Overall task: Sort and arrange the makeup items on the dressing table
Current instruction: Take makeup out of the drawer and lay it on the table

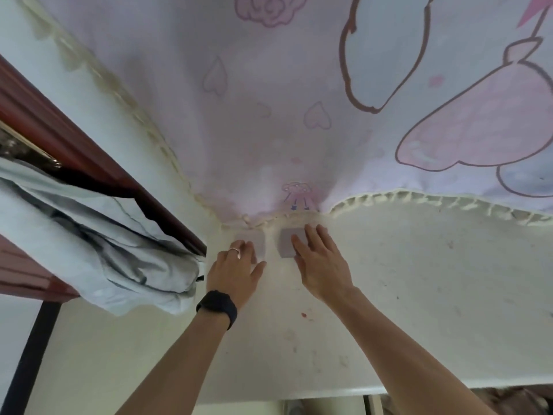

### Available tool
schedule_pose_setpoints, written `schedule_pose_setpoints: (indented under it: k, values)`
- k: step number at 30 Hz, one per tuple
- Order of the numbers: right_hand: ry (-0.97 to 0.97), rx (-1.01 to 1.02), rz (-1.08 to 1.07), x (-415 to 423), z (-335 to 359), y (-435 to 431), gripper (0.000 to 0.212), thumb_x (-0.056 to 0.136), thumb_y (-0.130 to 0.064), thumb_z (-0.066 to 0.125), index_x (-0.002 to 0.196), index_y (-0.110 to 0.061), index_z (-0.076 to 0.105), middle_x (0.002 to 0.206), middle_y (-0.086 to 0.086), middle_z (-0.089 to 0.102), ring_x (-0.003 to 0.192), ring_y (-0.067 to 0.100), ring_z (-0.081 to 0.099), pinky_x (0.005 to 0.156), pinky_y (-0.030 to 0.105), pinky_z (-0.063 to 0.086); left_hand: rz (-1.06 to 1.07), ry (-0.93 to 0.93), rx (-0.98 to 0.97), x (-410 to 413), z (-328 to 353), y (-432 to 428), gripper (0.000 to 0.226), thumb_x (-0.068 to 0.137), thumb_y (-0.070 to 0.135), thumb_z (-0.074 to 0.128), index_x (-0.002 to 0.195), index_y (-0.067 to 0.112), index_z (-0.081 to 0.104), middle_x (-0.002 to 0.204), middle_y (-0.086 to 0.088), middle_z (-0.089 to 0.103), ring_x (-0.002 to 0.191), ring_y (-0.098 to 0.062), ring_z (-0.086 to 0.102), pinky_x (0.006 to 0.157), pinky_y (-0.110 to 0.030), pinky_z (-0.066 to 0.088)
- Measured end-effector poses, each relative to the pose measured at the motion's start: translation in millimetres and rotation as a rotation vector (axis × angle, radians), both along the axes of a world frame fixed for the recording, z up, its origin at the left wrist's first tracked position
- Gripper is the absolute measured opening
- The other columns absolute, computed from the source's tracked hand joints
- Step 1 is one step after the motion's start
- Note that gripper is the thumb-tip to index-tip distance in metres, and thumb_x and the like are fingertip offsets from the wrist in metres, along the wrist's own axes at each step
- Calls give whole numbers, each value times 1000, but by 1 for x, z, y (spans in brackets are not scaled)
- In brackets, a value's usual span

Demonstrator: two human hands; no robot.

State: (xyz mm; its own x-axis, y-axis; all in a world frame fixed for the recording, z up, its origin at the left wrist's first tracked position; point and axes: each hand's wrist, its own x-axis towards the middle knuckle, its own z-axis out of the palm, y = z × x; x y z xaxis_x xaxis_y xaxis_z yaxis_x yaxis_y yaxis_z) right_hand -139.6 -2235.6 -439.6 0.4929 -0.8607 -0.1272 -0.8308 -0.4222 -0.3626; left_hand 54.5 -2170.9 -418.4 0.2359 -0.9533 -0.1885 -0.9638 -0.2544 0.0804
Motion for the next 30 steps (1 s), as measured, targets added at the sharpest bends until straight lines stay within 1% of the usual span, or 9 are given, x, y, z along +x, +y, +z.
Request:
schedule_pose_setpoints:
  k: [3,7,12,16,19,22,24,27,30]
  values:
    - [-52,32,-26,11,-6,1,49,109,-30,36,157,-25,29,169,7,6,155,30,-5,124,44,20,77,62,-75,-4,-1,2,33,96,47,52,117,22,56,135,1,46,103,-28,57,79,-36,52]
    - [-65,20,3,22,-12,-1,50,109,-24,36,158,-24,25,169,7,2,155,31,-9,125,47,11,93,131,-170,2,-3,3,28,90,36,65,107,14,62,124,-5,51,89,-29,63,78,-36,49]
    - [-92,1,-17,24,-21,5,57,105,-15,41,158,-25,22,169,5,-2,155,30,-13,124,49,5,144,162,-173,7,-3,2,23,87,37,68,98,17,62,121,-1,49,83,-25,61,72,-30,44]
    - [-97,5,-8,23,-23,4,60,103,-10,42,158,-24,21,169,6,-3,154,30,-14,124,50,5,164,148,-181,6,-10,4,29,89,39,66,107,17,61,131,-3,46,92,-30,60,73,-35,49]
    - [-83,17,17,22,-22,4,62,102,-8,42,158,-23,19,169,6,-5,154,31,-16,123,51,3,147,98,-181,8,-16,6,41,93,41,63,124,13,59,136,-8,47,101,-34,61,83,-41,52]
    - [-60,44,37,18,-17,3,63,103,-9,42,159,-24,17,169,6,-8,154,30,-17,125,54,5,133,124,-216,6,-17,7,44,94,37,64,127,9,58,136,-12,49,106,-36,60,89,-43,50]
    - [-71,51,42,15,-11,5,61,106,-16,42,160,-27,15,169,4,-11,154,27,-18,124,58,6,132,170,-206,5,-15,9,45,94,34,64,130,8,56,141,-13,46,115,-37,56,96,-44,47]
    - [-239,85,-13,-5,-2,30,63,106,-21,42,161,-30,12,169,1,-7,155,21,-13,122,58,5,143,146,-178,-2,-13,21,50,92,33,65,136,13,50,151,-13,38,135,-36,41,111,-47,36]
    - [-438,76,-154,-50,-1,87,63,103,-17,46,160,-27,22,169,1,7,156,20,0,124,49,13,114,109,-224,-35,-7,45,47,88,24,68,133,17,57,150,-11,43,137,-37,37,112,-53,34]
